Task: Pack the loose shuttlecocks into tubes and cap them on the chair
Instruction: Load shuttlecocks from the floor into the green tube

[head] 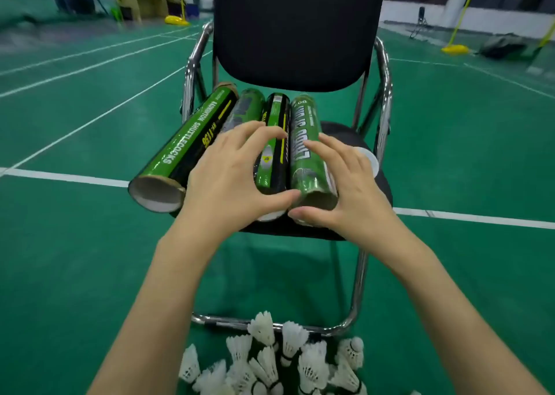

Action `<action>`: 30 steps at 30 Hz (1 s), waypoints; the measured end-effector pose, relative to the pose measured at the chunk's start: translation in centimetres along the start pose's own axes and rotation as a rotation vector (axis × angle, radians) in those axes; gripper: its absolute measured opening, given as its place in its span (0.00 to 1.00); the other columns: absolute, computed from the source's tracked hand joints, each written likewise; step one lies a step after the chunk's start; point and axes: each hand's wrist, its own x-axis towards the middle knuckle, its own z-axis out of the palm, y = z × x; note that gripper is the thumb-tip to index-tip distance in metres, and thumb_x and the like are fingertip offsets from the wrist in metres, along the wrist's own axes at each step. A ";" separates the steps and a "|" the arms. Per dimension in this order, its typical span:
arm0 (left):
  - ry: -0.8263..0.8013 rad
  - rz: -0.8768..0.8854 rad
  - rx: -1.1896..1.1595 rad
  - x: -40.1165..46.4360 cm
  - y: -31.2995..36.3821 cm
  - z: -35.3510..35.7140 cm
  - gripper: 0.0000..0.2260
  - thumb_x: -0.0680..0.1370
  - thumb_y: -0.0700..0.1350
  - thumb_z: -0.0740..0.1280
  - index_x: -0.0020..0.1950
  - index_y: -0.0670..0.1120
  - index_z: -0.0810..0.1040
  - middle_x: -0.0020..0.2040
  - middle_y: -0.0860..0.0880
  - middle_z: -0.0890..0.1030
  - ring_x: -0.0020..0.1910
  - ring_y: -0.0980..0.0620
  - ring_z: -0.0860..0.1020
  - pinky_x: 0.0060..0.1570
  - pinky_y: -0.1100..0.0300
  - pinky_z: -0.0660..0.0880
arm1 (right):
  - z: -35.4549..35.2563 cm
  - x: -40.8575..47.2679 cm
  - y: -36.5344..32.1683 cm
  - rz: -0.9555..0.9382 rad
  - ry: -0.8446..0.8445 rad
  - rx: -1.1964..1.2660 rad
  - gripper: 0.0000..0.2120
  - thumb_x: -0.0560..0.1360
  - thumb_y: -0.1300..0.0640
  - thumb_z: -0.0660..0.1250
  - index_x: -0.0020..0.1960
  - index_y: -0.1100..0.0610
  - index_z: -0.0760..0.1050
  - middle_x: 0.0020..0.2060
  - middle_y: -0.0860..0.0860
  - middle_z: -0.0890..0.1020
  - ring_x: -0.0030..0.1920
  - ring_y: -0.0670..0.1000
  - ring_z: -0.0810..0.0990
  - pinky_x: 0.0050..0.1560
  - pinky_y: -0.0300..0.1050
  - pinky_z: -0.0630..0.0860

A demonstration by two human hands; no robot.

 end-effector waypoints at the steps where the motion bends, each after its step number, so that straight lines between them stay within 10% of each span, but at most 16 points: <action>1: 0.033 0.022 0.018 -0.5 0.1 0.1 0.31 0.64 0.65 0.69 0.66 0.60 0.68 0.68 0.58 0.67 0.67 0.55 0.65 0.53 0.59 0.63 | 0.1 -0.7 0.0 0.004 0.019 0.019 0.42 0.63 0.39 0.73 0.72 0.43 0.57 0.72 0.42 0.58 0.71 0.49 0.54 0.66 0.44 0.56; 20: 0.103 0.009 0.076 -8.0 -1.6 2.5 0.32 0.64 0.67 0.62 0.66 0.59 0.68 0.68 0.55 0.69 0.66 0.51 0.67 0.55 0.52 0.73 | 6.9 -3.4 -0.4 0.089 0.433 0.116 0.33 0.63 0.63 0.76 0.64 0.52 0.67 0.65 0.54 0.67 0.63 0.53 0.63 0.62 0.26 0.52; 30: 0.137 -0.015 0.049 -8.8 -1.3 0.7 0.31 0.64 0.65 0.65 0.66 0.59 0.68 0.67 0.56 0.68 0.66 0.53 0.66 0.53 0.53 0.74 | 4.7 -3.0 -1.4 0.124 0.555 0.238 0.27 0.65 0.61 0.74 0.60 0.53 0.67 0.59 0.54 0.70 0.61 0.54 0.67 0.66 0.43 0.61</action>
